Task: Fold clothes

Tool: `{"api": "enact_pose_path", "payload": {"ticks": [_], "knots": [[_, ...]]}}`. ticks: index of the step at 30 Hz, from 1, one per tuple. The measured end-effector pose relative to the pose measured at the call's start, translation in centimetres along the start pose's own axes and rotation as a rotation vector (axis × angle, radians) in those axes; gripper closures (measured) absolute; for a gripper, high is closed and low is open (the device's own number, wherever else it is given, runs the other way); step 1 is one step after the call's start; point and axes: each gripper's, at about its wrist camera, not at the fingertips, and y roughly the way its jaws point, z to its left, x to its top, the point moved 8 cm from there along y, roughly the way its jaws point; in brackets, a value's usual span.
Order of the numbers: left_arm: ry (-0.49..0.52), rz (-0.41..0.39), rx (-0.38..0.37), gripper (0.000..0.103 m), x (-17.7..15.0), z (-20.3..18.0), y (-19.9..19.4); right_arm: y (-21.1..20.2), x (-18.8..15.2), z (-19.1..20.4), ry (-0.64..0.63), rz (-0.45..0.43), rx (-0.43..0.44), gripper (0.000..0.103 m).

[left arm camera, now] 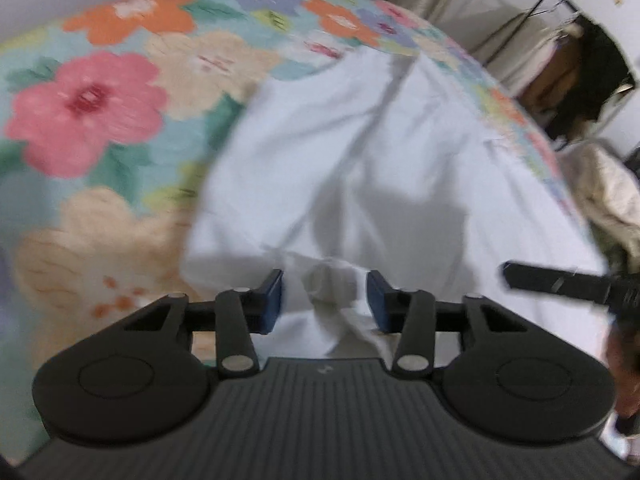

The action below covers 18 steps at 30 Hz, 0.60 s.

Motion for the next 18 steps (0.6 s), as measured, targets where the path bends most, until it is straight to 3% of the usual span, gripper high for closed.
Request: {"api": "enact_pose_path", "payload": {"ticks": [3, 4, 5, 6, 10, 13, 15, 18], "knots": [[-0.017, 0.001, -0.036, 0.061, -0.1, -0.2, 0.7, 1.2, -1.9, 3.0, -0.145, 0.016, 0.018, 0.057], [-0.016, -0.007, -0.034, 0.080, -0.1, -0.3, 0.8, 1.7, -2.4, 3.6, -0.166, 0.031, 0.025, 0.057], [-0.004, -0.024, -0.026, 0.090, 0.0, -0.5, 0.6, 2.1, -2.9, 4.0, -0.170, 0.050, 0.033, 0.057], [0.012, -0.042, -0.015, 0.092, 0.1, -0.8, 0.2, 2.5, -3.3, 4.2, -0.168, 0.064, 0.037, 0.056], [0.037, -0.184, 0.044, 0.093, -0.3, -0.9, -3.9, 3.3, -4.0, 4.5, -0.200, 0.096, 0.022, 0.056], [-0.077, -0.135, 0.049, 0.093, -2.3, 0.9, -4.0, 3.6, -4.8, 4.2, -0.278, 0.133, -0.003, 0.056], [-0.132, -0.042, 0.108, 0.090, -3.7, 2.4, -2.3, 3.4, -5.0, 3.6, -0.246, 0.116, 0.001, 0.056], [-0.212, -0.052, 0.101, 0.087, -3.4, 3.3, -2.7, 3.2, -5.5, 3.5, -0.191, 0.078, 0.031, 0.056]]}}
